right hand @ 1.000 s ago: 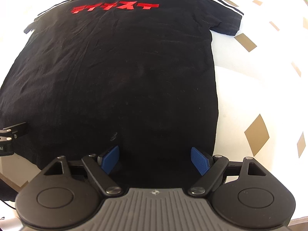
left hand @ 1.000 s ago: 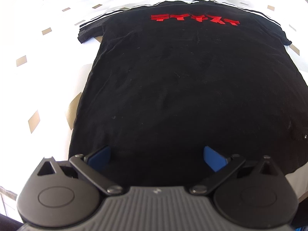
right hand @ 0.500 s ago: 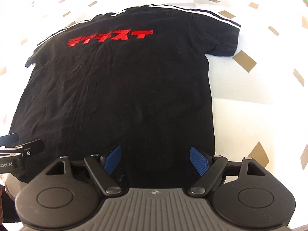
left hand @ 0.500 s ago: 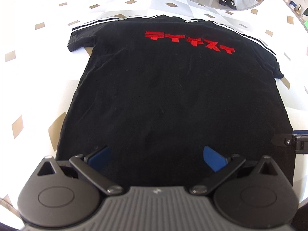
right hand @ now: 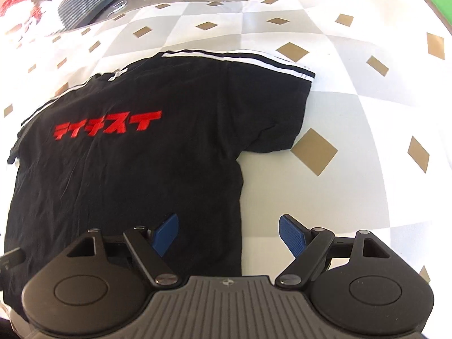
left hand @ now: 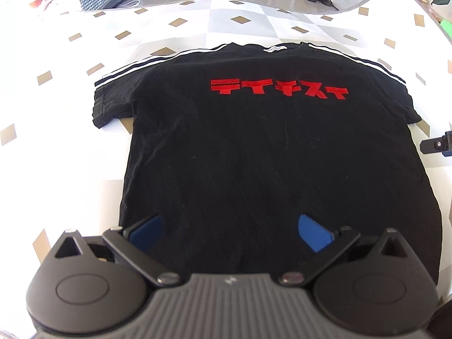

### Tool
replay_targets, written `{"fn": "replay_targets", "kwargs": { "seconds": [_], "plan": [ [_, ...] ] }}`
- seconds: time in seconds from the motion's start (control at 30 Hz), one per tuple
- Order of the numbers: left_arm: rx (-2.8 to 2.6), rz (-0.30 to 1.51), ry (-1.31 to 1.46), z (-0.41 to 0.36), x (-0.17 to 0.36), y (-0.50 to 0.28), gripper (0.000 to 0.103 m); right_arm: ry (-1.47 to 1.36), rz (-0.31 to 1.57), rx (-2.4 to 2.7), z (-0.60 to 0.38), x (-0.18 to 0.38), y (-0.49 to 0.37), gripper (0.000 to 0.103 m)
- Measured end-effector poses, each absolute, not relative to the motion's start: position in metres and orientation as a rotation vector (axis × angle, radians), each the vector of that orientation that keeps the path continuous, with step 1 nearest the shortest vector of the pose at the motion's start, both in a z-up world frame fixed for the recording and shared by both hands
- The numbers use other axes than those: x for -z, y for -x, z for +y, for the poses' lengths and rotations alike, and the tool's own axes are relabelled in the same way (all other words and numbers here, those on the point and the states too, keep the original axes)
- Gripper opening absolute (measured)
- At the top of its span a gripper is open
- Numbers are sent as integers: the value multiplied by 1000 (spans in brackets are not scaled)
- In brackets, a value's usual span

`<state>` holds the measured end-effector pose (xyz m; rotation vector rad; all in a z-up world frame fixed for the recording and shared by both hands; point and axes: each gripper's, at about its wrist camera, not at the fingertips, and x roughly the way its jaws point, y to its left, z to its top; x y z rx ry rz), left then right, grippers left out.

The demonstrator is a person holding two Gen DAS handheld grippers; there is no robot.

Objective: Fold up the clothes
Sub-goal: 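Move the right tool to the striped sleeve edge while the left tool holds the hem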

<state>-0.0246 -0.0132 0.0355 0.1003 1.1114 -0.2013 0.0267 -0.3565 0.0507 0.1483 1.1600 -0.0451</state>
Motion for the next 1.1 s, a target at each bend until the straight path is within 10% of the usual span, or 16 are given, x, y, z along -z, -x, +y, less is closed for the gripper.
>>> {"fn": "replay_targets", "kwargs": {
  "seconds": [1.1],
  "plan": [
    [219,1165,-97,-19,-11,-34,103,-216,1056,287,-403,-15,-112,79]
  ]
}}
